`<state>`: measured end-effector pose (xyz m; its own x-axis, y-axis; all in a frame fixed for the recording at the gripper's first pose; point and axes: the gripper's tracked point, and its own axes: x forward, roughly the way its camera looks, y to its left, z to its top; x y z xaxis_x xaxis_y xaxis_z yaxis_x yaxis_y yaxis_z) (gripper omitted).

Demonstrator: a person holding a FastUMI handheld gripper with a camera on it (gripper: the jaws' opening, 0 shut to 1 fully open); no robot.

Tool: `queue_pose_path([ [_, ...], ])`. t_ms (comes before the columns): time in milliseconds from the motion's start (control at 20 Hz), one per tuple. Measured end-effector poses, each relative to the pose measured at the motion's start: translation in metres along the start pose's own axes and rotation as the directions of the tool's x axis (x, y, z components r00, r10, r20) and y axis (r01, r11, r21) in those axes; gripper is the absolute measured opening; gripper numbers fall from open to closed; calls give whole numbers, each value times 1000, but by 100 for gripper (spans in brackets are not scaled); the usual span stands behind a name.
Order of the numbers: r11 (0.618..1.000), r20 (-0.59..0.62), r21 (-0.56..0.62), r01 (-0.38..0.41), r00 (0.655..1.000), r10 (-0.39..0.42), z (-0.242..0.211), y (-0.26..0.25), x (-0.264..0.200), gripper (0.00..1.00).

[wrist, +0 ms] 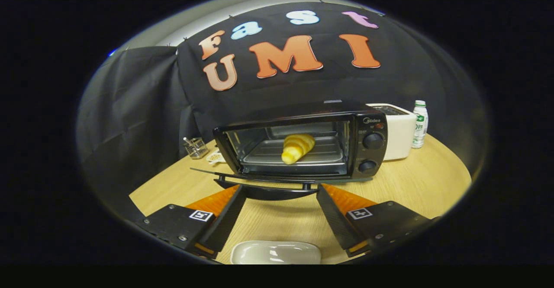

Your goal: Open the toaster oven, put the food inside, and close the toaster oven door.

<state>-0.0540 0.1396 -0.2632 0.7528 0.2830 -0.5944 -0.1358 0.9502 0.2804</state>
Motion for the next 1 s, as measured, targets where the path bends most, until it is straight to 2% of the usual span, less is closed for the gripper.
queue_pose_path([
  [500, 998, 85, 58, -3, 996, -2, 64, -9, 46, 97],
  [800, 996, 125, 95, 3, 992, -15, 79, -15, 67, 97],
  [1000, 997, 117, 79, 14, 993, -23, 79, -16, 68, 97],
])
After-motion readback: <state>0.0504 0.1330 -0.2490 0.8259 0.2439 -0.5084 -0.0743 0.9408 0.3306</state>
